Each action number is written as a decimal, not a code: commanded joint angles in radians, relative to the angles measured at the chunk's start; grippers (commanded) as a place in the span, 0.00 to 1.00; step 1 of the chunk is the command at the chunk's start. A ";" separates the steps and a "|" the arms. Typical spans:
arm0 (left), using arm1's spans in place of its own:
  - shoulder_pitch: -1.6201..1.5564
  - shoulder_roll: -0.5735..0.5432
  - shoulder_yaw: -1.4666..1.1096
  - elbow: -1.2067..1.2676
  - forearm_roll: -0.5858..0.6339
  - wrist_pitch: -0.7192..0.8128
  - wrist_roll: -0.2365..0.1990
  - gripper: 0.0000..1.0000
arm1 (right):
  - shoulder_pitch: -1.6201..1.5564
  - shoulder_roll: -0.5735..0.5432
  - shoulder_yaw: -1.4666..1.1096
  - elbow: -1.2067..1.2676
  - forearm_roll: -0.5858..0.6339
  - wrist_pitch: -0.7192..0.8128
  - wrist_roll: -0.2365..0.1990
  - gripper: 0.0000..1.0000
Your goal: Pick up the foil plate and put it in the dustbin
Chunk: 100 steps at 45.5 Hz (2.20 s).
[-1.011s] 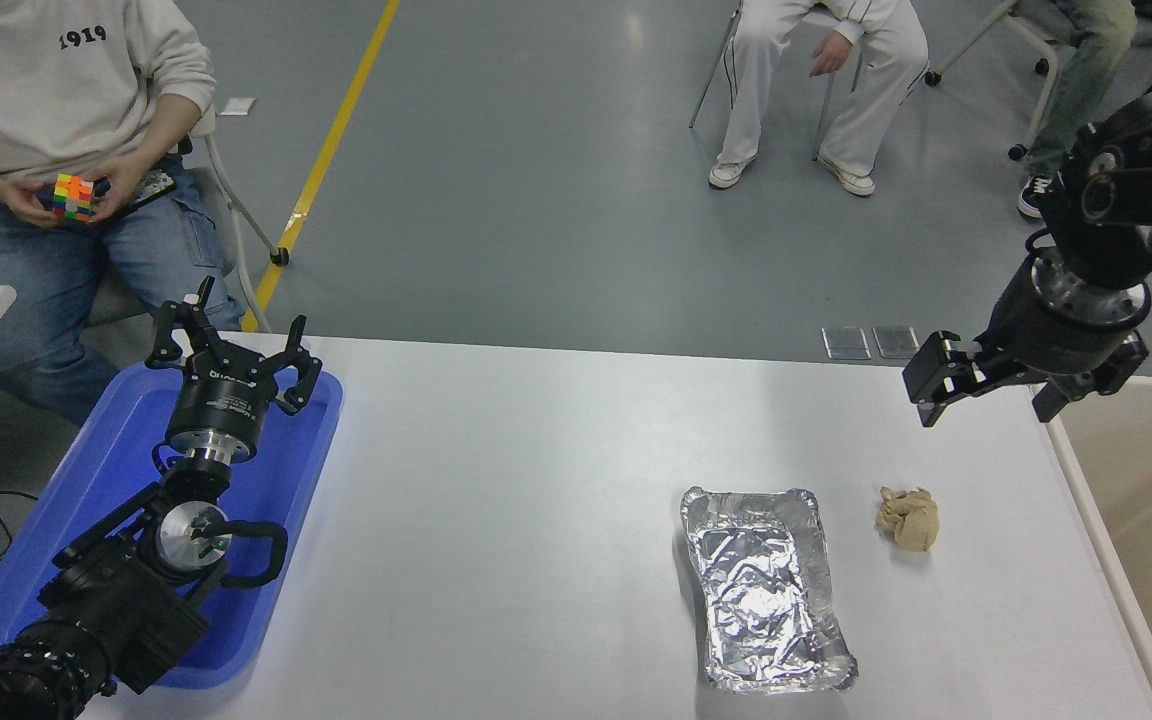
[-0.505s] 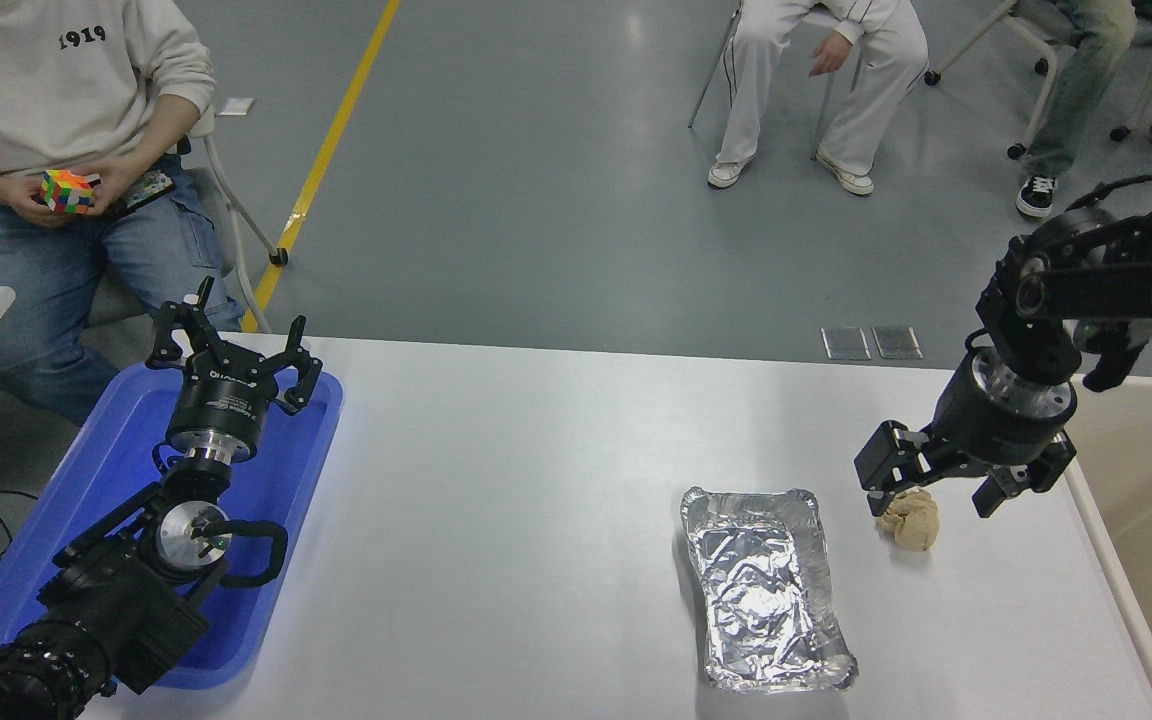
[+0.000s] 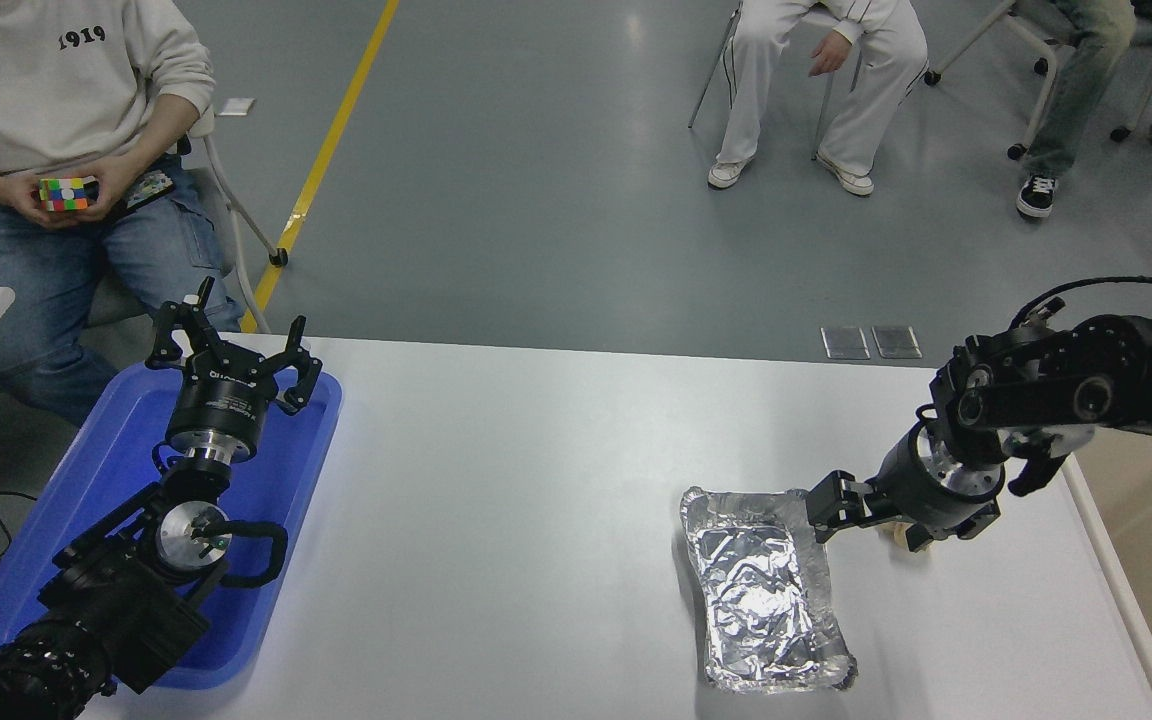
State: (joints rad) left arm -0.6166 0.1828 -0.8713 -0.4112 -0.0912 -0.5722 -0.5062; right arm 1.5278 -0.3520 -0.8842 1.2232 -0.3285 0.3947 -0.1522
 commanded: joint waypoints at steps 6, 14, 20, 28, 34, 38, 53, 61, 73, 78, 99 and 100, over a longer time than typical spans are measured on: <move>0.000 0.000 0.000 0.000 0.001 0.000 -0.001 1.00 | -0.121 0.042 0.071 -0.037 -0.093 -0.085 0.000 0.88; 0.000 0.000 0.000 0.000 -0.001 0.000 0.000 1.00 | -0.187 0.068 0.071 -0.062 -0.095 -0.131 0.000 0.88; 0.000 0.000 0.000 0.000 -0.001 0.002 0.000 1.00 | -0.239 0.077 0.087 -0.111 -0.096 -0.137 0.000 0.88; 0.000 0.000 0.000 0.000 0.001 0.002 0.000 1.00 | -0.279 0.085 0.091 -0.159 -0.096 -0.139 0.000 0.86; 0.000 0.000 0.000 0.000 0.001 0.000 0.000 1.00 | -0.287 0.084 0.091 -0.171 -0.096 -0.146 0.000 0.81; 0.000 0.000 0.000 0.000 -0.001 0.000 0.000 1.00 | -0.294 0.084 0.091 -0.171 -0.096 -0.146 0.000 0.76; 0.000 0.000 0.000 0.000 0.001 0.000 0.000 1.00 | -0.291 0.082 0.094 -0.165 -0.089 -0.132 0.000 0.20; 0.000 0.000 0.000 0.000 0.001 0.000 0.000 1.00 | -0.288 0.074 0.096 -0.154 -0.077 -0.125 0.000 0.00; 0.000 0.000 0.000 0.000 0.001 0.000 0.000 1.00 | -0.282 0.071 0.100 -0.149 -0.070 -0.059 -0.001 0.00; 0.000 0.000 0.000 0.000 -0.001 0.000 0.000 1.00 | -0.279 0.070 0.100 -0.149 -0.070 -0.057 -0.001 0.00; 0.000 0.000 0.000 0.000 -0.001 0.000 0.000 1.00 | -0.080 -0.059 -0.012 -0.021 -0.073 0.061 -0.001 0.00; 0.000 0.000 0.000 0.000 0.001 0.000 0.000 1.00 | -0.066 -0.065 -0.021 -0.008 -0.073 0.064 0.000 0.00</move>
State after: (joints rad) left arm -0.6167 0.1828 -0.8713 -0.4111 -0.0912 -0.5721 -0.5062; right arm 1.3548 -0.3554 -0.8373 1.1368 -0.4003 0.4053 -0.1535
